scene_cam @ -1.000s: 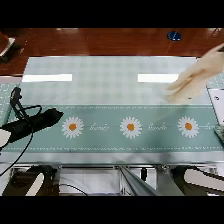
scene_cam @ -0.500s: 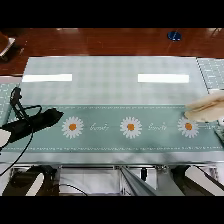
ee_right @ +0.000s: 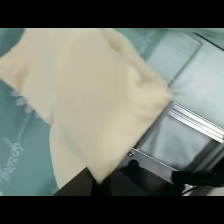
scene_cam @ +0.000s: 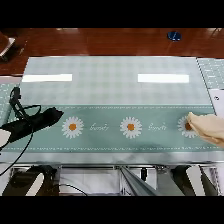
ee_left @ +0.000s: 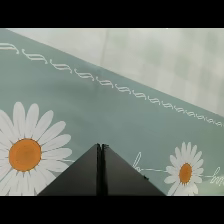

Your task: Fold the shirts.

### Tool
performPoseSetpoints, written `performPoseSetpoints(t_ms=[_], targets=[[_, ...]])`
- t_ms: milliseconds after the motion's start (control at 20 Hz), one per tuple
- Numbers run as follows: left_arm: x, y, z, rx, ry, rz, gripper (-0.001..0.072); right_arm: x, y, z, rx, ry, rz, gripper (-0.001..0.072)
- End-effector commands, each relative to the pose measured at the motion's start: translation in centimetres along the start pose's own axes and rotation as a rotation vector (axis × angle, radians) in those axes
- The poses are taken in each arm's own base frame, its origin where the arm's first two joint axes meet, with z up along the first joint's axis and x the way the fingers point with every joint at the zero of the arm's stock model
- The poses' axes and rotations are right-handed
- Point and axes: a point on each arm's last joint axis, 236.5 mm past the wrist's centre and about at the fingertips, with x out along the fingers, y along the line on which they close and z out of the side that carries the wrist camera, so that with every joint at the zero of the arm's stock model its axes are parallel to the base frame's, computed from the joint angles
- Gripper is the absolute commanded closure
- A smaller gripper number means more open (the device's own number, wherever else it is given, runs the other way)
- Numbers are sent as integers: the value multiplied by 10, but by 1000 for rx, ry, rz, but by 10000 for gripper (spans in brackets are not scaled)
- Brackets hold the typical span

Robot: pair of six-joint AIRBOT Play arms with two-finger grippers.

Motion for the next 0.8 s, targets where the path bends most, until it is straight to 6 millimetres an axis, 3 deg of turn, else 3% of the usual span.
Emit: performPoseSetpoints(t_ms=[0,50,100,200,300,350,400,450,550,650,750], targets=[[0,-3,3,-8,-14,-15,685,17,-51,-26,108,2,-195,545],[0,-4,5,-8,-21,-15,685,26,-51,-33,98,28,-198,389],[0,-4,7,-8,-30,-17,685,34,-52,-36,88,55,-200,288],[0,-5,13,-9,-53,-20,684,38,-46,-26,81,46,-175,294],[-3,-10,28,-14,-116,-39,683,33,-19,1,69,-14,-66,322],[-7,-16,41,-9,-160,-54,683,26,1,19,57,-54,17,436],[-15,-27,58,29,-218,-76,684,14,35,39,33,-94,154,599],[-25,-42,75,61,-274,-107,684,-6,80,59,-23,-146,341,690],[-49,-90,114,69,-365,-225,685,-54,172,80,-139,-267,688,690],[-60,-152,136,189,-376,-338,686,-71,246,58,-370,-346,800,691],[-46,-207,118,374,-271,-409,686,-59,299,6,-685,-364,761,690]])
